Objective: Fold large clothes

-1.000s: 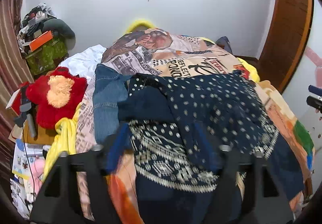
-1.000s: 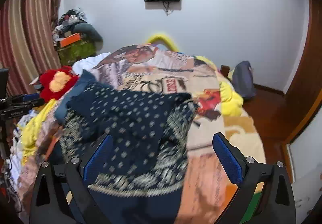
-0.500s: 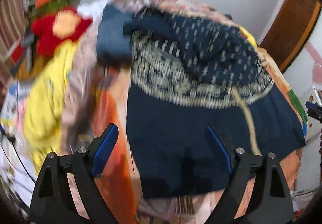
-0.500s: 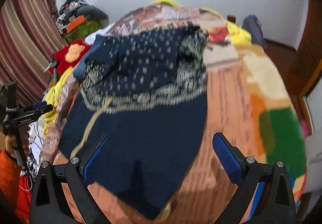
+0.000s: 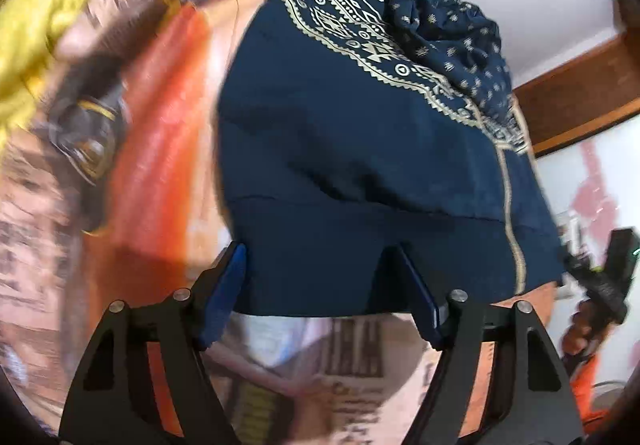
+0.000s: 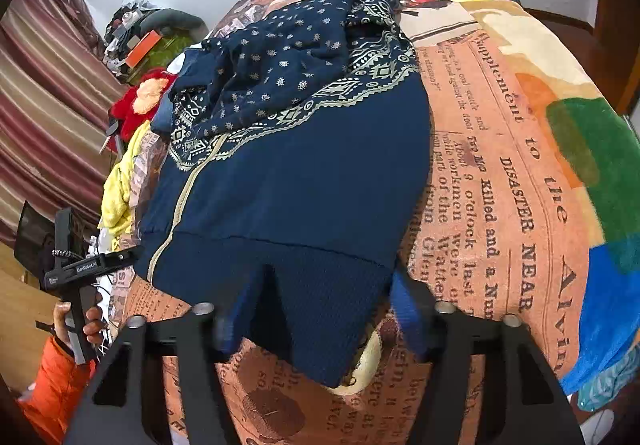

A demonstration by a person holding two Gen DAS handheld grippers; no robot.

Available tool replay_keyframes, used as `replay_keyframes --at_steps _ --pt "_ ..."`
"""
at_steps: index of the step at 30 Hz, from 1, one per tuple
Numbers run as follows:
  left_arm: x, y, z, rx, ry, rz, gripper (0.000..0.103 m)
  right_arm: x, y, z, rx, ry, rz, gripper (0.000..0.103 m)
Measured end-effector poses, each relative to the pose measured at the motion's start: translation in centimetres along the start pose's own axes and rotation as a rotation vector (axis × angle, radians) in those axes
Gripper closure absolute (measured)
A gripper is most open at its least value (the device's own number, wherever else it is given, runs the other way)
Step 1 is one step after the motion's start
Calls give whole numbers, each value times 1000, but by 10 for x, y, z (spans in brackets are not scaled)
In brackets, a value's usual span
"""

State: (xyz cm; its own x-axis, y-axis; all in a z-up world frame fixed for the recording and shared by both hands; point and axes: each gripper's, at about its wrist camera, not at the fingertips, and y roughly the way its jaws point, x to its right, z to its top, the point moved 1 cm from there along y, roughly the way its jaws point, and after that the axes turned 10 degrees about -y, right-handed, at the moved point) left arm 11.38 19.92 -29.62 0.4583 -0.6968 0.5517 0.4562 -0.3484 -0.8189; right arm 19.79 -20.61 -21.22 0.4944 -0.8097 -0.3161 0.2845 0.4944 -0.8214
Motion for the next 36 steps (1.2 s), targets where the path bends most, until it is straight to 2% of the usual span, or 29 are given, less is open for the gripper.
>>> replay_keyframes --at_steps 3,4,5,8,10,15,21,25,32,33,34,36 --pt "-2 3 0 10 -52 -22 37 0 2 0 4 -1 11 63" --pt "0 3 0 16 -48 -18 46 0 3 1 6 3 13 67" --pt "3 2 0 24 -34 -13 59 -1 4 2 4 1 14 72" --pt "19 -2 1 59 30 37 78 -6 7 9 9 -27 33 87" --pt "26 -3 10 80 71 77 86 -9 8 13 18 -42 41 89" --pt "49 -30 21 172 165 89 88 -15 -1 33 73 -81 56 91" --pt "91 -65 46 288 264 49 88 -18 -18 71 155 -131 45 92" --pt "125 -93 65 409 345 30 89 -12 -29 105 221 -144 26 92" --pt "173 -110 126 543 403 4 91 -1 -41 174 329 -169 -7 92" --pt "178 -109 135 557 411 10 93 1 -39 188 341 -174 -14 92" --pt "184 -107 143 573 420 15 102 2 -37 197 349 -175 -18 92" --pt "195 -101 168 589 417 19 103 6 -29 219 354 -178 -24 92"
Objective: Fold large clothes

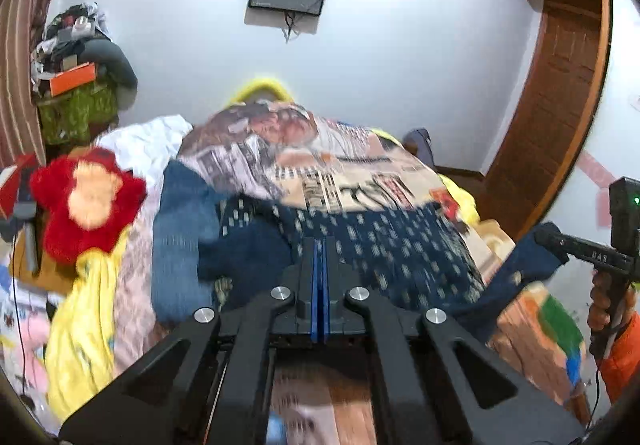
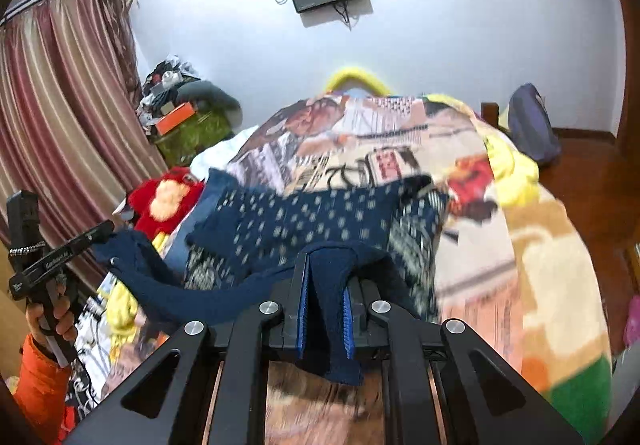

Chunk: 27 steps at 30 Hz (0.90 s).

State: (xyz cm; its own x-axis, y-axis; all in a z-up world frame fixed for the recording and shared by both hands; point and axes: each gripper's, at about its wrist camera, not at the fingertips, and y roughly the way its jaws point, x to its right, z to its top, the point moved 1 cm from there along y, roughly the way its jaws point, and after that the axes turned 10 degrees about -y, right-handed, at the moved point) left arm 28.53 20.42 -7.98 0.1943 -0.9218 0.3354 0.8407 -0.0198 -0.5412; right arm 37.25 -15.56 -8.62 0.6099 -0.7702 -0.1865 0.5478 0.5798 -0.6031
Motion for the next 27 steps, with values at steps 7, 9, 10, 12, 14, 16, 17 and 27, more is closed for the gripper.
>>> replay_keyframes --at_steps 7,9,10,12,14,16,17,27 --pt "-12 95 34 -48 -10 57 103 23 76 43 -28 -15 -51 93" --pt "-16 120 38 -65 -3 92 103 32 97 48 -40 -8 -63 93" --pt "-19 132 41 -75 -4 109 103 39 111 51 -49 -4 -74 93" --pt "-26 149 45 -85 -16 123 103 49 128 53 -58 7 -99 93" --pt "-31 163 50 -82 -19 143 103 63 152 55 -76 20 -136 93" --pt "-34 175 52 -84 -2 174 103 74 167 55 -78 4 -219 93" --pt "-34 180 51 -88 7 194 103 81 175 55 -84 2 -246 93" --pt "-28 191 21 -194 76 210 102 109 176 31 -151 16 -264 93"
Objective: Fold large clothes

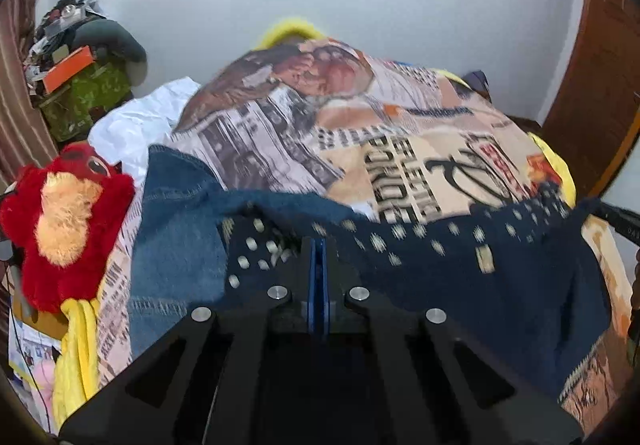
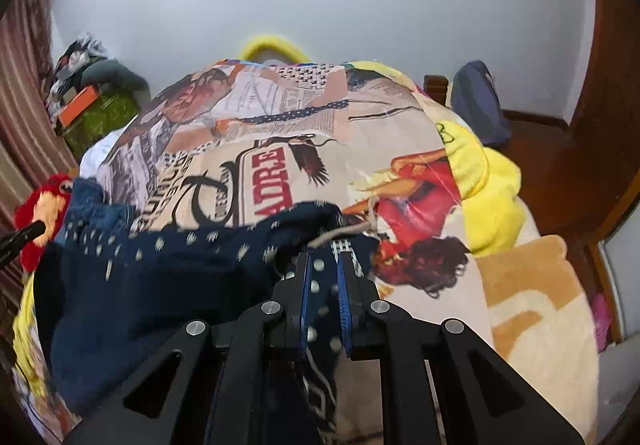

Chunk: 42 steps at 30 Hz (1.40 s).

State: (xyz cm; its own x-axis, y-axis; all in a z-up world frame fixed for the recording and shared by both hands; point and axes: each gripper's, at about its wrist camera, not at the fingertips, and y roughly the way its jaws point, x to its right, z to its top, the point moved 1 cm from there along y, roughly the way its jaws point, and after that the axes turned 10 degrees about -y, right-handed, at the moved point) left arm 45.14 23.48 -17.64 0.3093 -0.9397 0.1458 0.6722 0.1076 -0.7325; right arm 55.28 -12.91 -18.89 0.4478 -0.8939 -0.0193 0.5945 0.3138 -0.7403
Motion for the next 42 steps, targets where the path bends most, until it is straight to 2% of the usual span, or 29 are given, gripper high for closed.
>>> replay_keyframes --at_steps 6,9,12,14,17,19,22,25,29,32,35,40,42 --pt "20 -22 -21 -48 68 -35 98 -32 -52 -8 64 -131 24 93" --pt "38 -39 -35 -54 134 -73 88 -55 -78 -11 98 -180 87 93" --pt "58 -55 -49 -51 187 -114 71 -81 -94 -16 107 -222 148 93" --pt "72 -62 -59 -47 212 -149 52 -98 -97 -20 93 -232 197 93" --pt "89 -64 -75 -67 231 -200 38 -120 -89 -35 40 -230 265 93" --pt "99 -57 -86 -98 249 -219 36 -131 -76 -47 -18 -239 288 93" --pt "110 -37 -107 -146 288 -193 35 -144 -46 -71 -135 -281 258 93" --pt "110 -9 -122 -176 311 -116 33 -147 -23 -94 -196 -342 164 93" --pt "97 5 -129 -137 307 -52 25 -139 -24 -104 -150 -366 132 93" --pt "82 9 -126 -156 245 -77 24 -131 -25 -105 -149 -343 129 93" --pt "67 7 -128 -143 245 -26 24 -126 -27 -104 -149 -330 123 93" --pt "36 -3 -134 -147 200 -4 22 -124 -35 -109 -140 -352 74 93" --pt "20 -8 -136 -139 180 33 22 -121 -38 -110 -140 -352 58 93"
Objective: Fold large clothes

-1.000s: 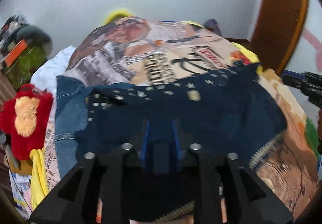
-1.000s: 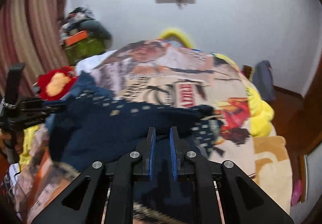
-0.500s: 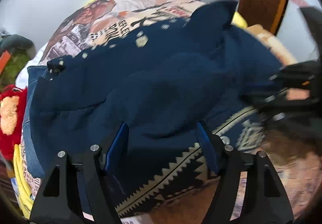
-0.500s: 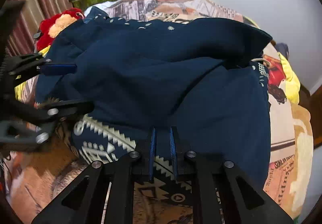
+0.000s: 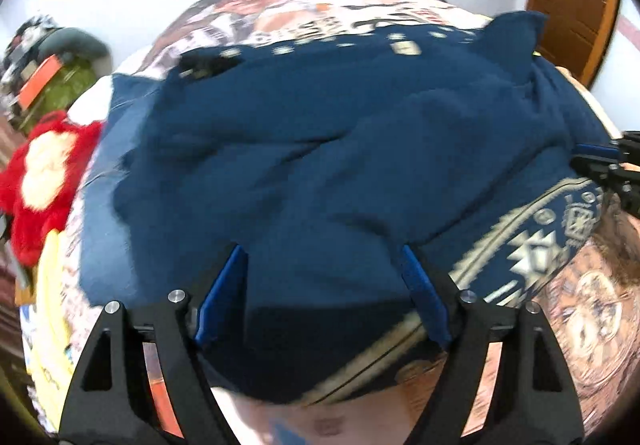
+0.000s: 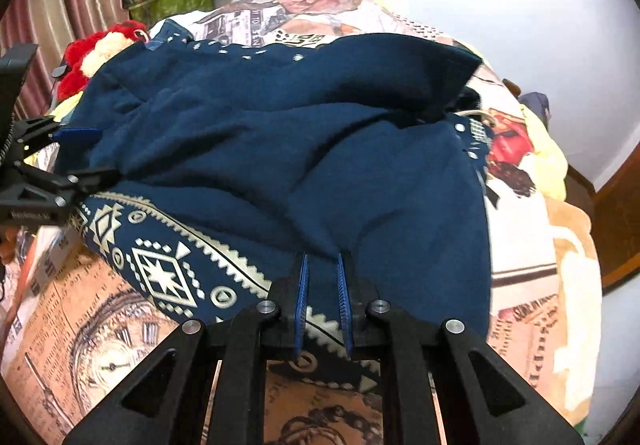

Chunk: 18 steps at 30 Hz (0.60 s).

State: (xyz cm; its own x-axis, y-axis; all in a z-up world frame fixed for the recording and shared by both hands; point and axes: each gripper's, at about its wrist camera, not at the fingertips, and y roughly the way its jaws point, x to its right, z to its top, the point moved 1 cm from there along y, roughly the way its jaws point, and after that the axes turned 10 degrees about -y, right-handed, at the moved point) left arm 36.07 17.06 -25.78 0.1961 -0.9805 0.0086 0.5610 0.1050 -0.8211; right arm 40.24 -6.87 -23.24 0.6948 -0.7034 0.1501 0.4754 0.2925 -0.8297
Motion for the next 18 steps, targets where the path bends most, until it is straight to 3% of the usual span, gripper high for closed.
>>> replay_keyframes --at_steps 3,5,9,13,18 --pt "-21 1 -10 -6 -11 117 23 8 -4 -7 -12 10 -25 93" --pt "-35 5 -19 -18 -8 175 22 15 -5 -14 -35 24 -97 92" --pt "-61 -4 -34 -25 -83 153 22 43 -3 -35 -75 94 -144 92" --pt "-88 -22 -51 -19 -236 97 23 63 -2 -50 -79 178 -79 92" --pt "-102 -39 -75 -48 -390 7 22 51 -1 -45 -94 105 -140 92"
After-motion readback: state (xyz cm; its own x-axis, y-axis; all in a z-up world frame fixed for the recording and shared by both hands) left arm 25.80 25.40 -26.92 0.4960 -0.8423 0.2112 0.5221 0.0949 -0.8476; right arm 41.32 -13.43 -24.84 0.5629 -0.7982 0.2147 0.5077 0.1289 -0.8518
